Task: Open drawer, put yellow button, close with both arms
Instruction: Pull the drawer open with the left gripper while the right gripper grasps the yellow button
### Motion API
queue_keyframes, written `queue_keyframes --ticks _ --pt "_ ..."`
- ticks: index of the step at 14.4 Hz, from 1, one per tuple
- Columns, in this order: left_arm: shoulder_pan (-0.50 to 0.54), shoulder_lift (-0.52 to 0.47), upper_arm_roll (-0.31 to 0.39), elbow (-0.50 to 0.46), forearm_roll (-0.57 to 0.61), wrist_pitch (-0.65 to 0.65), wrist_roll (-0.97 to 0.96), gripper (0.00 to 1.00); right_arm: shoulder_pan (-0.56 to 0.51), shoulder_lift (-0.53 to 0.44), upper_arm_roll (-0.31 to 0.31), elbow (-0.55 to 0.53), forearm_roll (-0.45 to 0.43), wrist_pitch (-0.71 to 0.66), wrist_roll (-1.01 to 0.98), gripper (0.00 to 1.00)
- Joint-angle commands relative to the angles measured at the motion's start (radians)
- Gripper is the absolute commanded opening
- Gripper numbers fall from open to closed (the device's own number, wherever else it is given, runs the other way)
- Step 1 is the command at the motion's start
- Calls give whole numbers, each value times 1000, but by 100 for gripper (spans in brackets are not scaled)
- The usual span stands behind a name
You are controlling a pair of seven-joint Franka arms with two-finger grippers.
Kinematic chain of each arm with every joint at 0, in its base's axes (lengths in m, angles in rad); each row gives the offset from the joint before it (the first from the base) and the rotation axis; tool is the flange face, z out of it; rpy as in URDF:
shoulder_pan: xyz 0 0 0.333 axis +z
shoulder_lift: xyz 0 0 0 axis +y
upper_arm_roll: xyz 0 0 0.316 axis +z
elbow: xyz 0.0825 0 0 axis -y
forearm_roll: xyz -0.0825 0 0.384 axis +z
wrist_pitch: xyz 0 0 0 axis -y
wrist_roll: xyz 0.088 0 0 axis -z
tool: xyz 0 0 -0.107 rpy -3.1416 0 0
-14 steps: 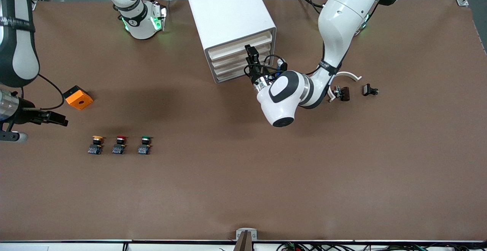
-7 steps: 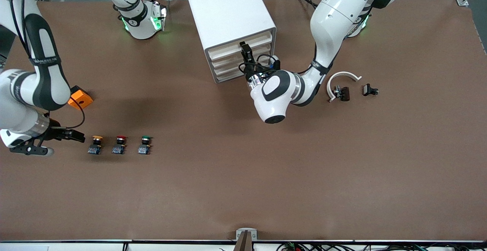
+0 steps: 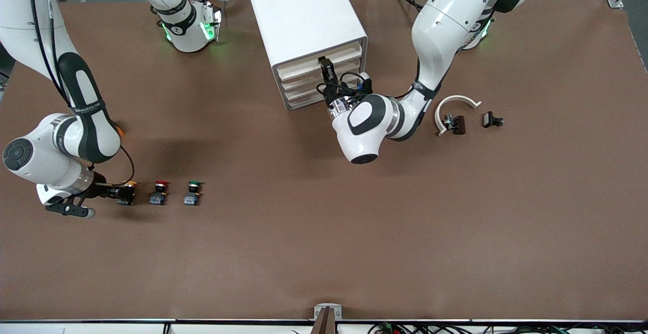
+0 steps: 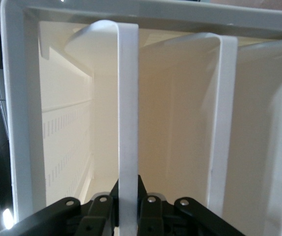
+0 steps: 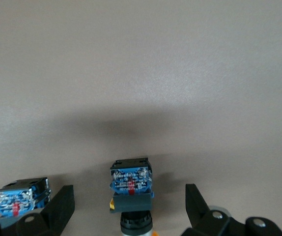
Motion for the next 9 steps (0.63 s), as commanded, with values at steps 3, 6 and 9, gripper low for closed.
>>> queue_keyframes --ticks 3,6,9 --pt "7 30 42 9 26 28 -14 0 11 35 0 18 26 25 18 100" --pt "9 30 86 14 28 28 -8 0 13 47 0 18 25 28 18 100" --pt "12 30 122 29 28 28 10 0 20 54 -1 17 23 28 17 84"
